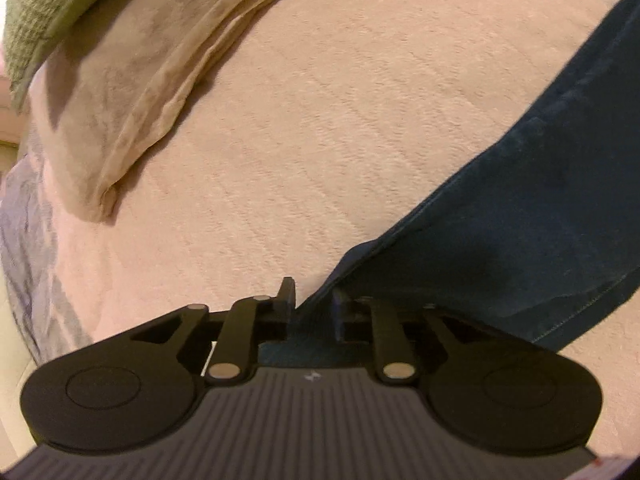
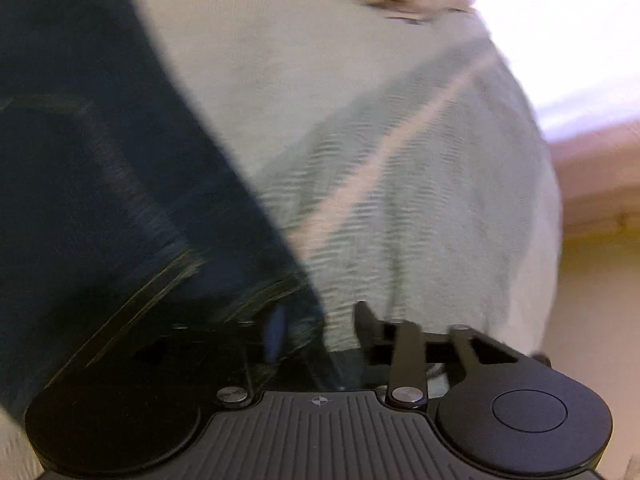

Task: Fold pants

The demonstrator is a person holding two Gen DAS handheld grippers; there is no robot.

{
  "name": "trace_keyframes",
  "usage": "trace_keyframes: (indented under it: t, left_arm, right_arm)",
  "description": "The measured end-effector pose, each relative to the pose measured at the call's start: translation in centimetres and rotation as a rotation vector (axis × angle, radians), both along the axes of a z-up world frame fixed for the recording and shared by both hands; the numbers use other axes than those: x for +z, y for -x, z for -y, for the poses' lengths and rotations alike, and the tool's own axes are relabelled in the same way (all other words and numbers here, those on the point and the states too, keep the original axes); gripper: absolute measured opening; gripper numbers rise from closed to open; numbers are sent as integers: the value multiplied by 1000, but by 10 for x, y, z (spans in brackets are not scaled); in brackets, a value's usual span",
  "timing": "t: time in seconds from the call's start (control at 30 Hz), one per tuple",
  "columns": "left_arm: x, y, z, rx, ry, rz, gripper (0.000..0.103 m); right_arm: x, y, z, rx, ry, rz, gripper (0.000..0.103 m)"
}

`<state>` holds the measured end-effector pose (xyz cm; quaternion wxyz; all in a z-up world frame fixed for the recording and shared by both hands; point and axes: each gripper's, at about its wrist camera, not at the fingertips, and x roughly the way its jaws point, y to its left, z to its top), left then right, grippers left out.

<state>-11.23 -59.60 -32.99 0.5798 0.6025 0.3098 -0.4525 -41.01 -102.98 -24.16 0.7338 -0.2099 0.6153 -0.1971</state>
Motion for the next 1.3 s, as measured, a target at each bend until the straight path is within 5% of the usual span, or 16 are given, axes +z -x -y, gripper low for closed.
trace_keyframes:
  t: [0.17,0.4,0.6,0.9,1.13,1.23,1.3]
  left_arm:
    - [26,-12,-11,69,27,-8,21]
    - [76,-23,-50,101,56,27,24]
    - [71,-29,-103,103,42,-14,29]
    - [1,-75,-162,147,145,-239,31]
    - [-39,-125,-170,243,290,-478,29]
    - [-43,-133,-172,241,289,-540,1]
    - [-29,-144,-175,241,281,-601,1]
  right_arm:
    - [37,6,-2,-99,-16,152,41]
    - [73,-6,-64,-65,-73,306,41]
    - [74,-40,-140,-23,-177,361,42]
    - [52,-126,-282,54,-246,318,43]
    - [22,-189,-343,-76,-234,261,44]
    - [12,-215,-357,-92,-245,241,44]
    - [9,-229,-365,-77,-244,228,44]
